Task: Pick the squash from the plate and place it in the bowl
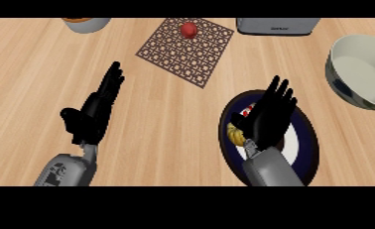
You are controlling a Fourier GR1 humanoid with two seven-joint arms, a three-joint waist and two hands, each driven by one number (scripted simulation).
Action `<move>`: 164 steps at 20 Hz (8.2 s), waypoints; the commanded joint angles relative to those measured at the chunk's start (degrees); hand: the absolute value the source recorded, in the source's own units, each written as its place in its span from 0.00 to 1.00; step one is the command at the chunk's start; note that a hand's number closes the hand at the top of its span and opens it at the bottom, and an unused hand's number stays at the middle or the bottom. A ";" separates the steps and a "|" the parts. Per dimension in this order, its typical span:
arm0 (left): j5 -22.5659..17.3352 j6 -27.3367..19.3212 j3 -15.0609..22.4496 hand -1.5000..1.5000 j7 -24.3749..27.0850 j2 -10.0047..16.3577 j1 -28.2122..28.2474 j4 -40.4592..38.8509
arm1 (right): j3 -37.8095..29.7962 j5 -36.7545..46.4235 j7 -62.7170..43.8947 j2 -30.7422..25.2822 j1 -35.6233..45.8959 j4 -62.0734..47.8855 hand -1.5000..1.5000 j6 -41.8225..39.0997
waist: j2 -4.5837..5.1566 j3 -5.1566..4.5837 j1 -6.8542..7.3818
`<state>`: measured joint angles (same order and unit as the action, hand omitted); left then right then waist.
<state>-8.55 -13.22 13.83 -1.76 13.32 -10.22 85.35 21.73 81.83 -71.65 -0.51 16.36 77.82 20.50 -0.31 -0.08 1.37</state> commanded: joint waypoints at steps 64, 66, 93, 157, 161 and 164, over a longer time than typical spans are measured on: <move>2.65 1.90 -1.99 0.50 -2.12 -2.29 -0.10 2.32 | 21.22 -28.71 27.23 -1.75 -8.03 1.88 1.00 9.65 | 0.84 0.90 2.46; 2.62 2.08 -1.50 0.50 -2.14 -2.79 -0.64 2.25 | 26.15 -31.22 32.11 -1.82 -8.56 5.50 1.00 8.13 | 0.77 1.04 3.24; 2.93 0.44 -3.78 0.50 -0.89 -2.36 2.68 2.91 | -10.92 -87.35 66.24 -52.35 -19.70 58.34 1.00 -6.77 | 0.53 0.44 -3.29; 4.73 4.21 -5.52 0.50 -2.89 -4.68 -0.94 2.12 | -34.24 -80.55 119.13 -58.62 28.90 -69.81 0.00 -63.36 | 1.51 0.61 1.15; 5.40 4.60 -4.86 0.50 -1.40 -4.45 1.11 1.45 | -34.46 -81.53 119.52 -59.56 26.24 -68.24 0.00 -68.04 | 1.45 0.71 0.56; 6.13 3.02 -4.20 0.50 -0.98 -6.52 0.06 0.33 | -33.57 -81.27 119.56 -58.68 24.30 -66.32 0.00 -69.32 | 1.62 0.72 -0.12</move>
<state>-3.01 -9.29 9.32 -3.55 7.83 -10.50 86.66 -12.03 0.85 38.91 -58.58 43.59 10.95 -35.26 1.26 0.60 1.99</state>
